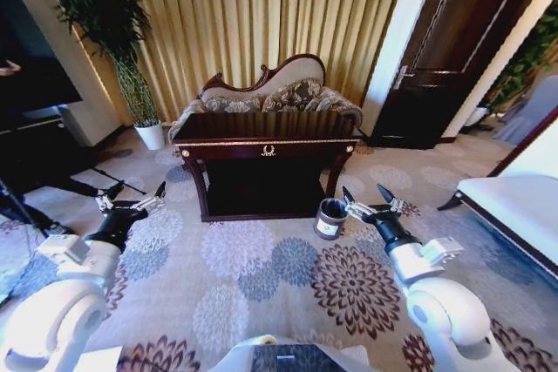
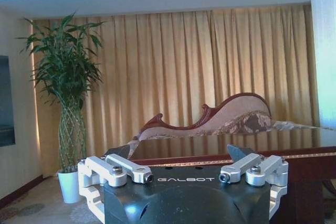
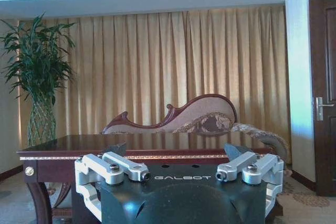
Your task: Move to the front of the table and place the trash on the table into the trash bin.
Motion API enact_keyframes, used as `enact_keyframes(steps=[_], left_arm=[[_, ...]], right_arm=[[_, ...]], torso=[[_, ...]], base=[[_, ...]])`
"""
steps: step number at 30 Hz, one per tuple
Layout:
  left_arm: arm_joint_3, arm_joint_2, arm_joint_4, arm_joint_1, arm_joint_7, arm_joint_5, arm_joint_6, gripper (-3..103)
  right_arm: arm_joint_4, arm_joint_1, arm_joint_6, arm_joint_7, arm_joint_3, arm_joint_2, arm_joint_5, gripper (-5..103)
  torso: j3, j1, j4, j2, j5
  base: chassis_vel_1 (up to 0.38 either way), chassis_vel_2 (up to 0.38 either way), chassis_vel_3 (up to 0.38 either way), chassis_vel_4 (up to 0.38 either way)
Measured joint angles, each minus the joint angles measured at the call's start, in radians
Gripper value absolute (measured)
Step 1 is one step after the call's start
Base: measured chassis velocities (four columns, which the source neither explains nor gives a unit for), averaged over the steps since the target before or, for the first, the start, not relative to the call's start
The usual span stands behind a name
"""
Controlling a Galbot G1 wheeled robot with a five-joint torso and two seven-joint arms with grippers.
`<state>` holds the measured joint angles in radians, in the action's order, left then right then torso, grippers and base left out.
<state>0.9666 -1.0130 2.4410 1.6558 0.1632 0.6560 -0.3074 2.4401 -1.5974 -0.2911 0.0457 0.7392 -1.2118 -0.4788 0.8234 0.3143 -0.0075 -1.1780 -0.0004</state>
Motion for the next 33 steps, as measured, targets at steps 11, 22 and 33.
enact_keyframes(steps=[11,22,33], left_arm=[[-0.013,0.001,-0.010,-0.007,0.000,0.000,0.006,100],[-0.052,-0.012,-0.031,-0.011,0.002,-0.008,0.044,100],[-0.070,-0.023,-0.037,-0.014,0.006,-0.020,0.063,100]], right_arm=[[-0.017,0.005,0.003,0.000,-0.001,-0.006,0.006,100],[-0.042,0.032,-0.007,0.026,-0.011,-0.014,-0.001,100],[-0.050,0.035,-0.003,0.045,-0.010,-0.014,0.002,100]], torso=[[0.000,0.000,-0.0003,0.000,0.0008],[0.000,0.000,-0.0002,0.000,0.0008],[0.000,0.000,0.0000,0.000,0.0002]], base=[[0.236,-0.225,-0.244,0.236],[0.090,-0.076,-0.081,0.058],[-0.012,0.007,0.015,-0.004]])
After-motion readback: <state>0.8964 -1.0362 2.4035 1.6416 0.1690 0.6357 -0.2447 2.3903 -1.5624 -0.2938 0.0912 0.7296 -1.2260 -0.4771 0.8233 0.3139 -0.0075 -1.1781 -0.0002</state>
